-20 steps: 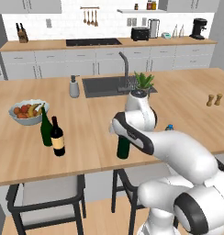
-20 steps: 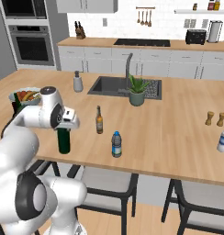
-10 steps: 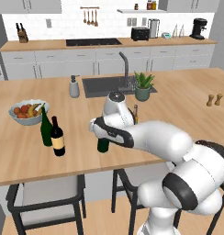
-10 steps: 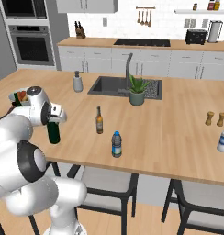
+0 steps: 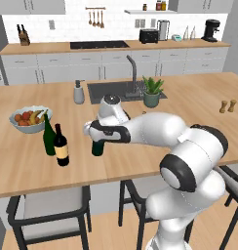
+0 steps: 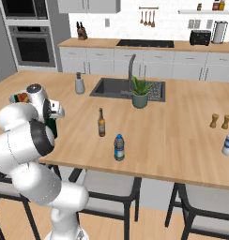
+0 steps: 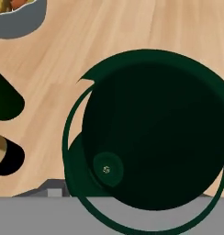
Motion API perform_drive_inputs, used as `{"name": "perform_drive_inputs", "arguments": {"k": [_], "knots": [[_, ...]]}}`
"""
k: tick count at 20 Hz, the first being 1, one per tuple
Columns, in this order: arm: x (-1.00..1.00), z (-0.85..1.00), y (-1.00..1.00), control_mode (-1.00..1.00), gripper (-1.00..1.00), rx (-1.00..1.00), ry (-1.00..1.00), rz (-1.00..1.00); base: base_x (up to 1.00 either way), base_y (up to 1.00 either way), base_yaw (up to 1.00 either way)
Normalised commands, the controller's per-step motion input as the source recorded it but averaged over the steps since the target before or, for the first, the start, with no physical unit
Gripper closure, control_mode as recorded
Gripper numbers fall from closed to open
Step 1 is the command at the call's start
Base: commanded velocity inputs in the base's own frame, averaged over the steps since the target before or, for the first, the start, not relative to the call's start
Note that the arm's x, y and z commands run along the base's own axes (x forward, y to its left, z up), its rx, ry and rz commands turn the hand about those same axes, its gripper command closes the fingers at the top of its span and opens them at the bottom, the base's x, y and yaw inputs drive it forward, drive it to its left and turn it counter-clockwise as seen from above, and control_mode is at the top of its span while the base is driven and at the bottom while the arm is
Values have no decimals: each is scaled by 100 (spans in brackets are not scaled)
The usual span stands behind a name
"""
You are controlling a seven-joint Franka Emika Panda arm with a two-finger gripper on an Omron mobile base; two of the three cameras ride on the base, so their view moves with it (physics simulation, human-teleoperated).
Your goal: Move the plastic bottles in the middle to the plastics group, and the glass bottles in the middle to the glass group.
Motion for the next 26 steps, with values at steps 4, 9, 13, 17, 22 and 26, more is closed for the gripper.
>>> {"name": "perform_drive_inputs", "arguments": {"k": [4,9,13,17,22,26], "knots": [[2,-1,45,-100,100,0,-4,13,0,0,0],[1,-12,24,-100,100,0,-13,14,0,0,0],[0,-7,25,-100,100,0,-3,11,0,0,0],[8,-24,22,-100,100,0,0,10,0,0,0],[2,-32,3,-100,100,0,0,3,0,0,0],[0,-23,13,-100,100,0,0,2,0,0,0]]}}
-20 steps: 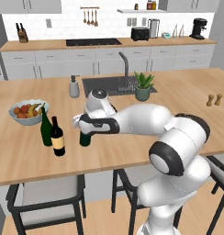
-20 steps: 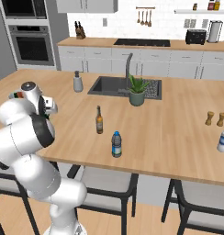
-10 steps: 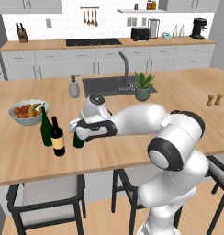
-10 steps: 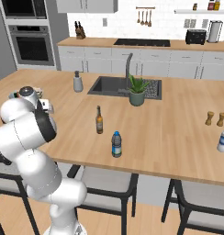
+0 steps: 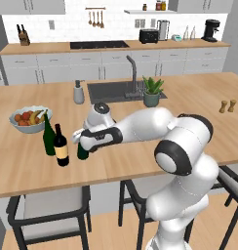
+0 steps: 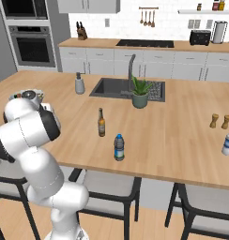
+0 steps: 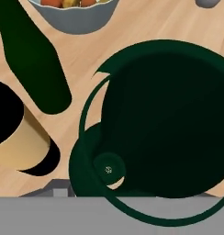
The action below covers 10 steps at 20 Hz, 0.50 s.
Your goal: Move the plastic bottles in the middle to the plastics group, and the glass bottles in the middle to the glass group.
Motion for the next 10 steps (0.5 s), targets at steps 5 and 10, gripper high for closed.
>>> {"name": "perform_drive_inputs", "arguments": {"k": [5,10], "knots": [[0,0,17,-100,100,-3,0,0,0,0,0],[0,0,7,-100,100,-6,0,0,0,0,0]]}}
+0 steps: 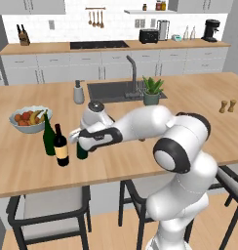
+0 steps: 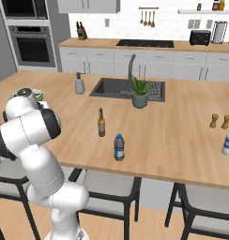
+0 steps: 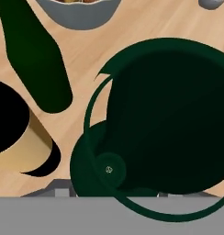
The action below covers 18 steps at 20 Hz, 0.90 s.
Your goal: Move the plastic bottles in the middle to the plastics group, and the glass bottles in the middle to the glass group.
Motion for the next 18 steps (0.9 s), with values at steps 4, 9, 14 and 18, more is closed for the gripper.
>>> {"name": "perform_drive_inputs", "arguments": {"k": [4,9,14,18], "knots": [[0,0,2,-100,100,0,0,0,0,0,0],[0,0,0,-100,-100,0,0,0,0,0,0],[0,3,0,-100,-100,0,-1,0,0,0,0],[0,29,0,-100,-100,0,-3,0,0,0,0]]}}
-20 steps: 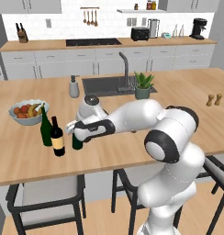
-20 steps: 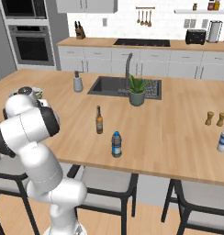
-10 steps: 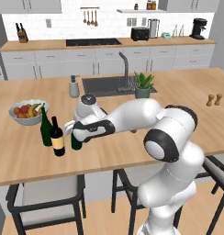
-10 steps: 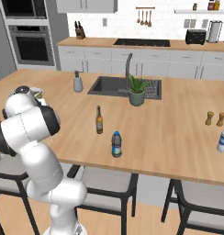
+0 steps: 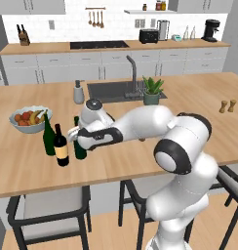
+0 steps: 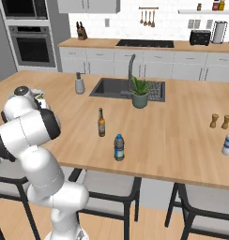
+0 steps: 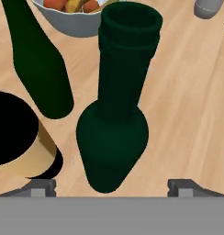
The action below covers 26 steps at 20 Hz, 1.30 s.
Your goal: Move the plastic bottles in the middle to the plastics group, and the glass bottles in the middle to the glass group.
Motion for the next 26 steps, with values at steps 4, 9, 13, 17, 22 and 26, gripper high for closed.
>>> {"name": "perform_drive_inputs", "arguments": {"k": [4,9,13,17,22,26], "knots": [[-18,42,-8,-100,-100,0,-2,0,0,0,0],[-66,40,-41,-100,-100,0,-2,-6,0,0,0],[-77,38,-83,-100,-100,4,0,-15,0,0,0],[-69,39,-99,-100,-100,6,2,-18,0,0,0],[-59,24,-100,-100,-100,5,7,-21,0,0,0],[-46,3,-100,-100,-100,1,10,-25,0,0,0]]}}
